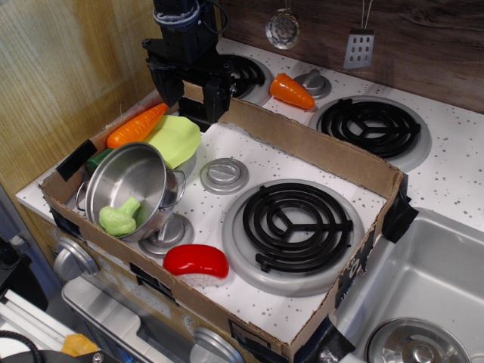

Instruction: Take broccoli out of pan

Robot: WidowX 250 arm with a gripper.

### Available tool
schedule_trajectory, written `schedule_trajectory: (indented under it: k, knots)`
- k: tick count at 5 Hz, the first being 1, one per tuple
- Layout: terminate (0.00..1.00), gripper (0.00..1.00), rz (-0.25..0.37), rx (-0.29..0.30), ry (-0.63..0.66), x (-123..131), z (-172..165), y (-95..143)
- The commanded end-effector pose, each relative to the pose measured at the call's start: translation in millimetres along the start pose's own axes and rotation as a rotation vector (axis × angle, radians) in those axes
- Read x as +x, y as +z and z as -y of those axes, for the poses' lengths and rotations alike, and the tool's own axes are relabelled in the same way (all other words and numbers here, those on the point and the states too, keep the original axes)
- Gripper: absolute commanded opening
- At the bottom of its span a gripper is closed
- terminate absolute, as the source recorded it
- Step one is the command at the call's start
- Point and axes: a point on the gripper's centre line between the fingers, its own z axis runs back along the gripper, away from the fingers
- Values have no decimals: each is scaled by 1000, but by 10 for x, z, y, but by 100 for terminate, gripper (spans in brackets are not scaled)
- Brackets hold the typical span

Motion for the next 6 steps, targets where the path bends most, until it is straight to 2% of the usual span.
schedule_trajectory:
  k: [1, 2, 3, 4, 5, 6]
  knots:
    - [0, 100, 0, 0, 0, 0, 0, 0]
    - [0, 100, 16, -46, 121, 57, 38, 241]
    - [0, 100, 38, -69, 197, 89, 80, 389]
    - [0, 100, 29, -97, 290, 23, 59, 507]
    - [0, 100, 53, -126, 402, -173, -36, 565]
    - [0, 100, 35, -106, 433, -362, -137, 586]
